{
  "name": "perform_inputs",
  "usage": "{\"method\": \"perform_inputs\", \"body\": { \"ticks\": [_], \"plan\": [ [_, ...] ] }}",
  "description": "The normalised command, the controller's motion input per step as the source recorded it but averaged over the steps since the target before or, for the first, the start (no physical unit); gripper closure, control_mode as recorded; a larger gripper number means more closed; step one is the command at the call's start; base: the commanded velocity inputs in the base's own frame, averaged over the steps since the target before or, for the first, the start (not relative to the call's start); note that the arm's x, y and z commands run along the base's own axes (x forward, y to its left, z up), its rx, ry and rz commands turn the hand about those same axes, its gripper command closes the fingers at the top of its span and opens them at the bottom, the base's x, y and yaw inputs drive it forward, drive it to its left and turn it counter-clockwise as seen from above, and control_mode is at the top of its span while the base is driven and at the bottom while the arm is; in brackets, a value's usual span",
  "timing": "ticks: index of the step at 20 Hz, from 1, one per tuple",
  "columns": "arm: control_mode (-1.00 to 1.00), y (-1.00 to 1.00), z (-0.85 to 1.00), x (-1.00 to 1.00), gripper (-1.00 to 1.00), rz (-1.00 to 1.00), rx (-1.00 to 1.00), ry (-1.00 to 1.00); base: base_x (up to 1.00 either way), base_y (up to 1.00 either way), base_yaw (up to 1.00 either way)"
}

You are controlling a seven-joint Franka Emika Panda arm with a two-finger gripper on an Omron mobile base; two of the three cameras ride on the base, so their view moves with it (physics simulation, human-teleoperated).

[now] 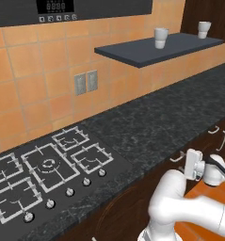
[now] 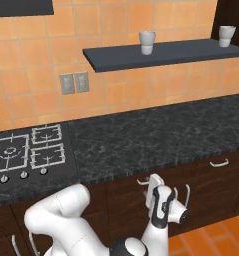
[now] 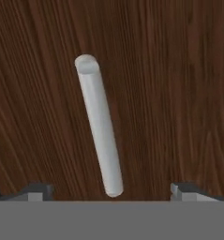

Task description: Take a straw from the drawer in front and place it inside the glass cup on the dining counter.

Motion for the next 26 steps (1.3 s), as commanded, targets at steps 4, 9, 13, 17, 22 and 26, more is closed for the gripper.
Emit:
{"method": "perform_inputs", "body": {
  "ticks": [4, 9, 13, 17, 22, 26],
  "plan": [
    [-1.00, 0.00, -0.18, 0.40, -1.00, 0.04, 0.04, -0.01, 0.00, 0.00, 0.00],
    [-1.00, -0.05, -0.21, 0.33, -1.00, 0.11, 0.04, -0.04, 0.00, 0.00, 0.00],
    [-1.00, 0.01, -0.22, 0.32, 1.00, 0.03, 0.01, 0.00, 0.00, 0.00, 0.00],
    [-1.00, 0.00, -0.19, 0.14, 1.00, 0.00, 0.00, 0.00, 0.00, 0.00, 0.00],
    [-1.00, 0.00, -0.17, 0.00, 1.00, 0.00, 0.00, 0.02, 0.00, 0.00, 0.00],
    [-1.00, -0.23, -0.01, -0.44, 1.00, 0.00, 0.02, 0.00, 0.00, 0.00, 0.00]
  ]
}}
